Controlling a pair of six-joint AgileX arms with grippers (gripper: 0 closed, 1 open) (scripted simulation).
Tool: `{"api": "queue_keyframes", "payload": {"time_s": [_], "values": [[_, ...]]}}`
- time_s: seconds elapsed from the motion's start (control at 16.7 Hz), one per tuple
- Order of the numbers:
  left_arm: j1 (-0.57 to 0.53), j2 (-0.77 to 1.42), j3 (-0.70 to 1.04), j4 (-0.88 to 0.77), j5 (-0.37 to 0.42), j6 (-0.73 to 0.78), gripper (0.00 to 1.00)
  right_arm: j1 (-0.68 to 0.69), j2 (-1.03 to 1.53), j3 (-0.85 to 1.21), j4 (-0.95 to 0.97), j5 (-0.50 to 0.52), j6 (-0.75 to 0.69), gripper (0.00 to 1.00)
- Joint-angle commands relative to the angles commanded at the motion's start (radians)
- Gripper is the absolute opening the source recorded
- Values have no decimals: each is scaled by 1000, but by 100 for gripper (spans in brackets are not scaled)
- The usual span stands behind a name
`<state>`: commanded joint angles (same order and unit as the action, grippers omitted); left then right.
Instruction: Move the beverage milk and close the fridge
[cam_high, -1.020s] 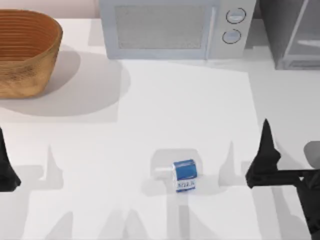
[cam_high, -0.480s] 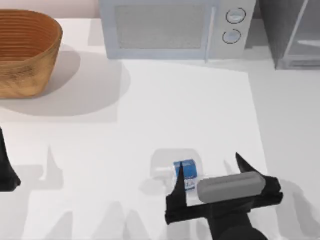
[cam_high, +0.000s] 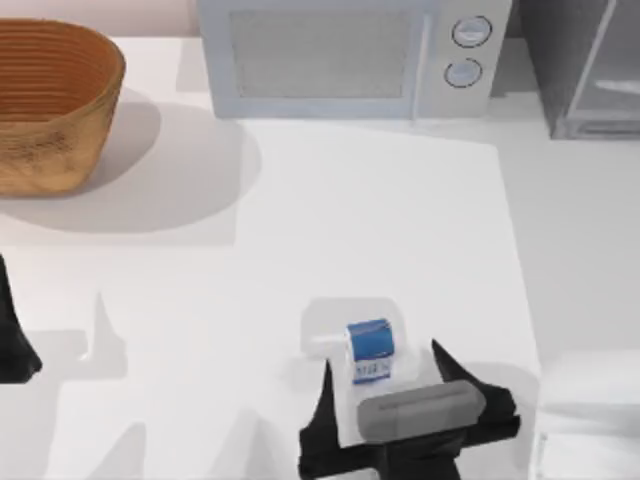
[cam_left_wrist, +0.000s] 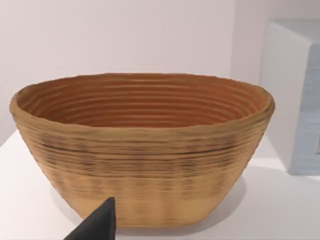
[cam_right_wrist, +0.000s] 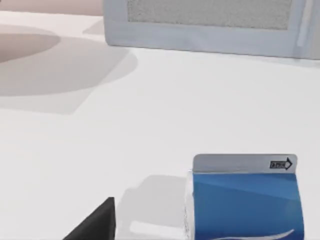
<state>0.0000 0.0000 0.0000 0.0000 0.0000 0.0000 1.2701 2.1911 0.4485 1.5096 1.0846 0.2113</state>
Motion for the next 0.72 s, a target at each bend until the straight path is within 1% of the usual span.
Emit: {"api": "queue_keyframes", "payload": {"time_s": [0.24,0.6,0.72], "values": [[0,0,0,0,0,0,100,-8,-2,-1,-2,-5,-2,100],[0,0,0,0,0,0,100,-114,44,81,3,-111,-46,100],[0,0,0,0,0,0,100,-125,49,89,4,-122,-50,100]]}}
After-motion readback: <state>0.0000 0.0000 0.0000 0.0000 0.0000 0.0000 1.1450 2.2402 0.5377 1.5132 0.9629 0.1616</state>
